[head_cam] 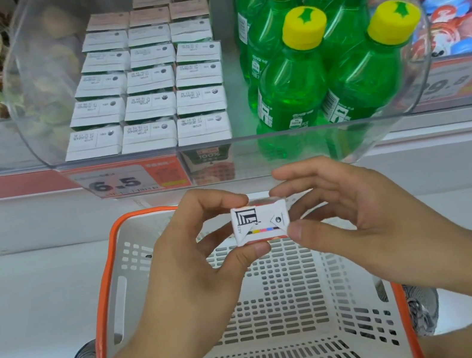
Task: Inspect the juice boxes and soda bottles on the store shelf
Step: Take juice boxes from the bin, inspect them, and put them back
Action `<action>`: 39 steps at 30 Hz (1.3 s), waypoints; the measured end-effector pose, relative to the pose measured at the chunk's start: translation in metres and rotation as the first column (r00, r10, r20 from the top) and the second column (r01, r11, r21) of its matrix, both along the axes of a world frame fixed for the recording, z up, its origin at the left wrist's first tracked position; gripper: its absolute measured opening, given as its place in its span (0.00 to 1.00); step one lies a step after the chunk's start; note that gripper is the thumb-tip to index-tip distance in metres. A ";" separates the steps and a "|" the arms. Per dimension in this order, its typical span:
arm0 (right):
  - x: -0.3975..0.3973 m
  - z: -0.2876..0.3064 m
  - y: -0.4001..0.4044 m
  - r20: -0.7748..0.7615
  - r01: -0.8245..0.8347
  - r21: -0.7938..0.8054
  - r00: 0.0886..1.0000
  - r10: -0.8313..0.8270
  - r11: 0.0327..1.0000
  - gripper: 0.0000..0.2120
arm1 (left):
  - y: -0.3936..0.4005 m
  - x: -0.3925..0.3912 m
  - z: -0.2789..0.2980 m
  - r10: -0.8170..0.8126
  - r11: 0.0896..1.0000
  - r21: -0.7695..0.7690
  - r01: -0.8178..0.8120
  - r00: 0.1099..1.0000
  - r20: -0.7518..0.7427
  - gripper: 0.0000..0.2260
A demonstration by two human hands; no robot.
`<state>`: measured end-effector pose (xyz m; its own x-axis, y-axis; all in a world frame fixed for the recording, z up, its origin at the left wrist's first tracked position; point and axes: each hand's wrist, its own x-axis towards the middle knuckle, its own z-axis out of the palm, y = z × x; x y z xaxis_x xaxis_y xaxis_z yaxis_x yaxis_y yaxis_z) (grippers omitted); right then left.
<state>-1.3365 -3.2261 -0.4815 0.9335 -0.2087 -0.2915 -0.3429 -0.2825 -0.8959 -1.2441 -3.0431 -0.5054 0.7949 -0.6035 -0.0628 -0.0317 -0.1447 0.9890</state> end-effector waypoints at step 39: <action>0.225 0.051 0.058 0.516 0.583 0.367 0.521 -0.680 0.725 0.20 | 0.056 0.118 0.054 0.017 0.915 0.287 -0.284 0.736 0.677 0.49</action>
<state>-1.1112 -3.1679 -0.4304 0.5467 -0.8180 0.1789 0.2153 -0.0691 -0.9741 -1.1262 -2.9871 -0.4514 0.7951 -0.5135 0.3226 -0.5900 -0.5319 0.6075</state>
